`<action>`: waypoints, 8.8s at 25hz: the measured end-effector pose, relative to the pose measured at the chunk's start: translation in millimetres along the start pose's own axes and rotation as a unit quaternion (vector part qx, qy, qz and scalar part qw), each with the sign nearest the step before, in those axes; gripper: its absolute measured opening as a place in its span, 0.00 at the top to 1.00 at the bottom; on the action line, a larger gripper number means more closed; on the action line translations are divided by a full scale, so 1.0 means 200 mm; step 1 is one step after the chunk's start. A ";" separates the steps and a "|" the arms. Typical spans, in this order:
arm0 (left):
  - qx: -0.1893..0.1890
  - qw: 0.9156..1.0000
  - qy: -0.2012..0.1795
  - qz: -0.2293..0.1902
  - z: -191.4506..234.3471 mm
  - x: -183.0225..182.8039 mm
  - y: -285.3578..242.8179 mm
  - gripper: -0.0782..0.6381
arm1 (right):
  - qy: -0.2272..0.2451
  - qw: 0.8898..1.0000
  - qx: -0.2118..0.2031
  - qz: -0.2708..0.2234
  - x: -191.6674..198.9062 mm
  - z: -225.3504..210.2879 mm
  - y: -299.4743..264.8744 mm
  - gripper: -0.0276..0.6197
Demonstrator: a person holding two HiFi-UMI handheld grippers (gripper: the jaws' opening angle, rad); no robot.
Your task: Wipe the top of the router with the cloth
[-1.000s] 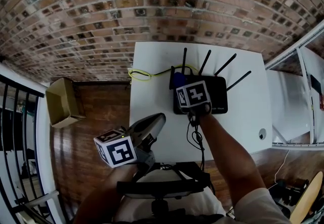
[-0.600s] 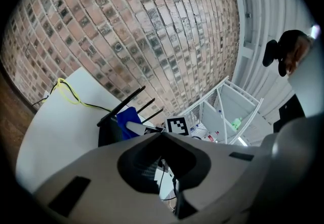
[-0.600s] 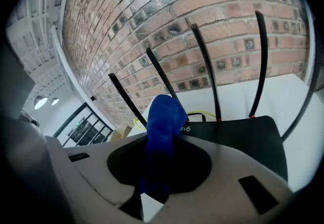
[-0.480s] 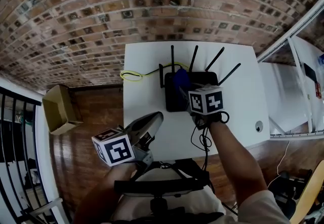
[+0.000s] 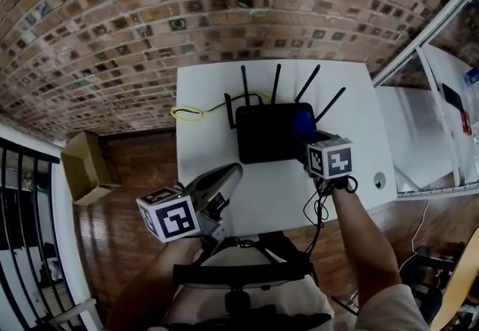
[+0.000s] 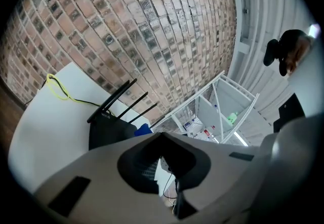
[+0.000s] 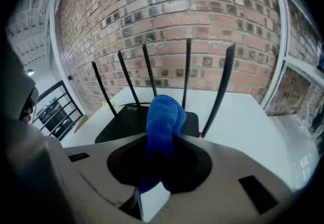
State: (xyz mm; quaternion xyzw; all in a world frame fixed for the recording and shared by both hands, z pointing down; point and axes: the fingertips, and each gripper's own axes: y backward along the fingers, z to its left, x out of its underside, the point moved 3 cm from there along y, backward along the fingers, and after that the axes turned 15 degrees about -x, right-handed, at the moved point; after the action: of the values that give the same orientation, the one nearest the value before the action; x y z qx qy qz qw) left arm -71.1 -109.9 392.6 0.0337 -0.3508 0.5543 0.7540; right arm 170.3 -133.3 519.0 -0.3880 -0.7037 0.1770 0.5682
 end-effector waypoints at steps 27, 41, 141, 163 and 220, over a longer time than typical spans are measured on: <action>0.000 1.000 -0.004 0.017 0.01 0.09 0.07 0.87 | 0.071 0.987 0.119 0.080 0.30 -0.15 0.09 0.80; 0.002 1.000 0.000 0.019 0.11 0.08 0.14 0.87 | 0.085 0.989 0.090 0.077 0.26 0.12 -0.09 0.80; 0.078 0.996 0.019 -0.045 -0.06 0.04 0.52 0.87 | -0.109 0.925 -0.169 -0.322 -0.17 0.93 0.68 0.80; 0.023 0.998 0.011 -0.064 -0.85 0.69 0.11 0.87 | -0.157 0.899 -0.163 -0.376 0.39 0.13 1.58 0.79; 0.034 0.998 0.002 -0.059 -0.87 0.69 0.50 0.87 | -0.114 0.921 -0.186 -0.322 0.38 0.56 1.63 0.79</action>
State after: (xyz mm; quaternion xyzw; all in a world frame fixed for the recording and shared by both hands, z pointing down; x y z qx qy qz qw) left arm -51.9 116.9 305.6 0.0781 -0.3277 0.5207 0.7845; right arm 173.8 153.3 311.2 -0.2161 -0.8708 -0.1071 0.4284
